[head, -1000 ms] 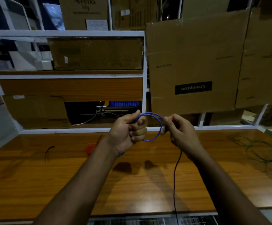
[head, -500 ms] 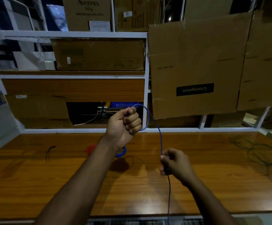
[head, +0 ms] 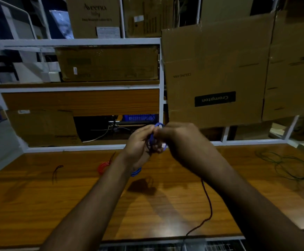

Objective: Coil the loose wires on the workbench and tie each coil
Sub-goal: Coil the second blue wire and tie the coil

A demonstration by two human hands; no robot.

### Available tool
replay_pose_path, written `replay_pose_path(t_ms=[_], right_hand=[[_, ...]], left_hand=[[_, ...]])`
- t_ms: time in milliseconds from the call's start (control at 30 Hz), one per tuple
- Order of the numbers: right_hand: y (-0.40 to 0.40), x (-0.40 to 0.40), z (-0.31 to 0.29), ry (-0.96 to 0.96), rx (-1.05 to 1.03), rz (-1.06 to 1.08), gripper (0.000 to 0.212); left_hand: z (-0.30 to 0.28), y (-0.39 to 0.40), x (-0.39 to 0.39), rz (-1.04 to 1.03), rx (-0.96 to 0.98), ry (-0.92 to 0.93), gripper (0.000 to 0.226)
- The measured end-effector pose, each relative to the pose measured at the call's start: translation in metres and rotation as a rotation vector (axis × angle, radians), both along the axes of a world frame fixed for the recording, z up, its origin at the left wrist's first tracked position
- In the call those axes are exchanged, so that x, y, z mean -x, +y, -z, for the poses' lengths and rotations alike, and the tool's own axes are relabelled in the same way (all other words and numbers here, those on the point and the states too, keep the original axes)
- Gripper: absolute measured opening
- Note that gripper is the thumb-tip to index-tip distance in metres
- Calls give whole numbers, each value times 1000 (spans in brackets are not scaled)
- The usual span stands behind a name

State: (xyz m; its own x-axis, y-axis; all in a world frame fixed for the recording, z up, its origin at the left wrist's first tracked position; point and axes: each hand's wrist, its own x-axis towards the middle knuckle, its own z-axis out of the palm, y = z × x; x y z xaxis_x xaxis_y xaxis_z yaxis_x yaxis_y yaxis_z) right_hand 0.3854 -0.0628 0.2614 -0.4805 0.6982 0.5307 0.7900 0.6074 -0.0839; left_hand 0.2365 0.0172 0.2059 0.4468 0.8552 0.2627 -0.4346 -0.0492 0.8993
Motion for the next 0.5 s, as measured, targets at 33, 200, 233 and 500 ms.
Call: replay_pose_path(t_ms=[33,200,233,500], right_hand=[[6,-4,0,47,-96,34,27],[39,-20,10,245,-176,165,32],[43,-22,12,272,-116,152,31],[48,-29,23,622,275,60,47]], left_hand=[[-2,-3,-1,34,-11,1,28],[-10,-7,-1,217,120,-133,33],[-11,-8,0,225,150,-150,36],[-10,-9,-5,93,103,5,38]])
